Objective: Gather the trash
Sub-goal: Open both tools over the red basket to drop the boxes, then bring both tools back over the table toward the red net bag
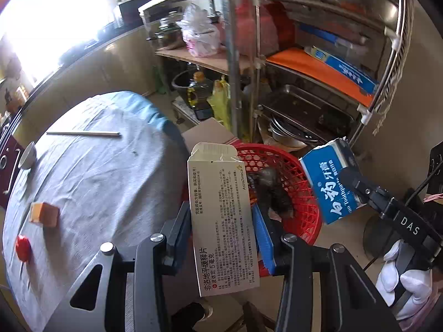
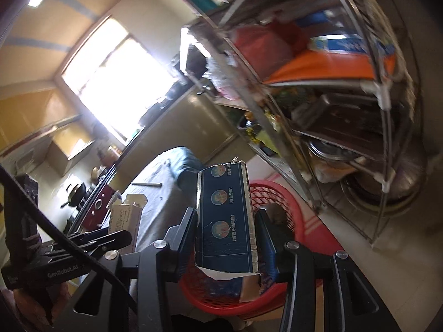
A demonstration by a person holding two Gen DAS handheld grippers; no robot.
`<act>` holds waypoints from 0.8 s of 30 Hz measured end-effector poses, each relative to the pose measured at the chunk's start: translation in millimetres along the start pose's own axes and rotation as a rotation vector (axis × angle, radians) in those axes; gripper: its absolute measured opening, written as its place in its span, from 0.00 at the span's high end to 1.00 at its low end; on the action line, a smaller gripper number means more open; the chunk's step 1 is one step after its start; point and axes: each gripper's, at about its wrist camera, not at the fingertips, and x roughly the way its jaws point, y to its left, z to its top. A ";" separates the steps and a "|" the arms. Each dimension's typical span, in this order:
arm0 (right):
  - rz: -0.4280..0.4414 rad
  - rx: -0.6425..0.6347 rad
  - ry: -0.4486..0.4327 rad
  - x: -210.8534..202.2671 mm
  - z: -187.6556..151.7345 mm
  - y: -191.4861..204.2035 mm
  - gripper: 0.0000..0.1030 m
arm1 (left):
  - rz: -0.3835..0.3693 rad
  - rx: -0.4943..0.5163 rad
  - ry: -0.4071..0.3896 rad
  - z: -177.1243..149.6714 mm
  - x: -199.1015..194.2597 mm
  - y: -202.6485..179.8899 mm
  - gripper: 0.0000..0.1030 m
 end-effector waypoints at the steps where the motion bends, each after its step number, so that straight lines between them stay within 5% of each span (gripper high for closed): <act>1: -0.010 0.013 0.004 0.8 -0.2 -5.6 0.55 | -0.002 0.003 0.001 1.4 2.7 -2.3 0.56; 13: 0.063 0.066 0.055 14.8 -8.6 -1.1 0.46 | 0.000 -0.069 0.004 -1.0 9.3 20.7 0.43; 24: 0.141 -0.012 0.047 3.0 -6.0 34.9 0.46 | 0.125 -0.180 0.000 -86.2 -56.9 94.7 0.37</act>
